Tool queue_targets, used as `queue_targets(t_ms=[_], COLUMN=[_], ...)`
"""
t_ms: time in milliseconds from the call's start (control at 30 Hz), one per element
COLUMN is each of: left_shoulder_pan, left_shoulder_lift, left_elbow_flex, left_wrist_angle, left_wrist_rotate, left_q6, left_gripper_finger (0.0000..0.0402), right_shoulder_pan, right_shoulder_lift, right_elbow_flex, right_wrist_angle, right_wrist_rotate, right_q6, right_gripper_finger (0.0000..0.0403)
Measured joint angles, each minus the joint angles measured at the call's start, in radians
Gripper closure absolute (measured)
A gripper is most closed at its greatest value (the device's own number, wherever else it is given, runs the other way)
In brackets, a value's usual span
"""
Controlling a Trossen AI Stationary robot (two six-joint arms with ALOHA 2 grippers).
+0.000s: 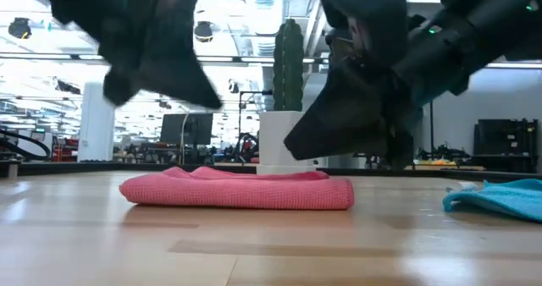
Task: Fold microfiber towels
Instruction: Fold the pink microfiber cloth
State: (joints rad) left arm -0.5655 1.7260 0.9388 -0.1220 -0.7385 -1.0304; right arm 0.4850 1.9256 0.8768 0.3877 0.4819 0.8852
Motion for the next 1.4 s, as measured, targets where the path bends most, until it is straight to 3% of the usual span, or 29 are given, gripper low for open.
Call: queue_targets(t_ms=[233,333,533,700,1000,1400], left_shoulder_pan=[0.057,0.126,0.247,0.307,0.385,0.397], left_shoulder_lift=[-0.135,-0.157,-0.147,-0.147,-0.120,-0.095], left_elbow_flex=[-0.059,-0.132,-0.296,-0.351,-0.353,-0.354], left_wrist_angle=[-0.078,-0.040,0.200,0.230,0.257,0.223], left_wrist_rotate=[-0.130,-0.061,0.157,0.155,0.232,0.266], left_q6=[-0.029,-0.087,-0.117,-0.125,-0.050,-0.016], left_gripper_finger=[0.0401,0.0391,0.0332,0.0284,0.0223,0.0219], right_shoulder_pan=[-0.091,-0.162,-0.310,-0.374,-0.380,-0.391], right_shoulder_lift=[-0.153,-0.213,-0.250,-0.210,-0.054,0.005], right_elbow_flex=[-0.001,0.000,0.033,0.048,0.127,0.170], right_wrist_angle=[-0.301,-0.387,-0.526,-0.562,-0.540,-0.560], right_wrist_rotate=[-0.014,-0.087,-0.197,-0.243,-0.284,-0.268], right_q6=[0.139,0.077,-0.012,-0.029,-0.024,0.013], right_gripper_finger=[0.0306,0.0284,0.0211,0.0177,0.0196,0.0226])
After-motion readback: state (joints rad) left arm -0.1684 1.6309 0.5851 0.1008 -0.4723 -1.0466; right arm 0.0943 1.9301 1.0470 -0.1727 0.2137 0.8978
